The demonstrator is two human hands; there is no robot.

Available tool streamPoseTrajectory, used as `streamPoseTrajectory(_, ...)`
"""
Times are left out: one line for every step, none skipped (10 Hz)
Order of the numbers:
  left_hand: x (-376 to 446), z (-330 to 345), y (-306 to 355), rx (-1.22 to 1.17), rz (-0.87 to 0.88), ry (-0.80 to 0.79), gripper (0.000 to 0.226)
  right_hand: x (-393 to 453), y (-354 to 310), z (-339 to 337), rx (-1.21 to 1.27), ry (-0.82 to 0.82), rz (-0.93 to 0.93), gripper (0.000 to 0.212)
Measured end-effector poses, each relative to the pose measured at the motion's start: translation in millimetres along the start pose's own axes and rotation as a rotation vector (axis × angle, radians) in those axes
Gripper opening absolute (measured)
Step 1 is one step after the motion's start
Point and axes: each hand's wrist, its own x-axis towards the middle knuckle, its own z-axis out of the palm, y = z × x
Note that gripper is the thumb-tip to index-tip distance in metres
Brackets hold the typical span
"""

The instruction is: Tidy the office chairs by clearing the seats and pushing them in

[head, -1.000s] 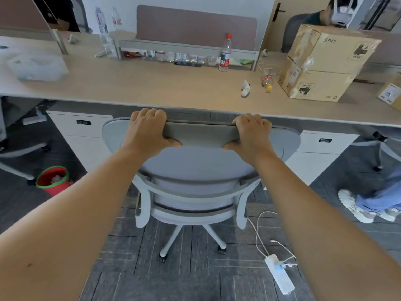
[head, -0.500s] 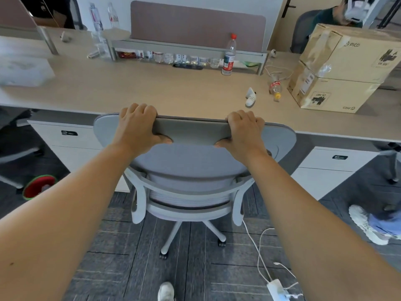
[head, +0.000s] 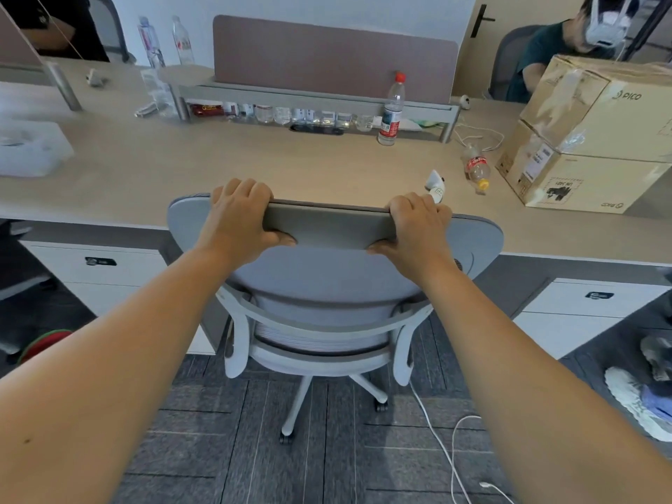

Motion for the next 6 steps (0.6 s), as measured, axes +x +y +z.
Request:
streamPoseTrajectory(11.2,4.7,-0.3,0.011,0.012,0.011,0.059,11.7,7.9,1.9,0.027,0.014,-0.004,0.047)
streamPoseTrajectory(15.9,7.0,0.2,0.024,0.024,0.017,0.058,15.9,13.1,4.4,0.033,0.033,-0.027,0.048)
streamPoseTrajectory(16.1,3.7,1.5,0.06,0.013,-0.017,0.058,15.3,15.6,4.7,0.042,0.034,-0.041,0.048)
streamPoseTrajectory(11.1,5.9,9.5,0.111,-0.02,-0.036,0.06,9.9,17.6,6.1,0.04,0.035,-0.067,0.048)
streamPoseTrajectory(-3.6,-5.0,28.0,0.098,-0.111,-0.04,0.07,1.4,15.6,2.6,0.057,0.031,-0.087,0.059)
streamPoseTrajectory(-73.7,-0.4,38.6,-0.027,0.0,0.069,0.076,-43.4,19.6,0.2,0.155,0.217,-0.217,0.063)
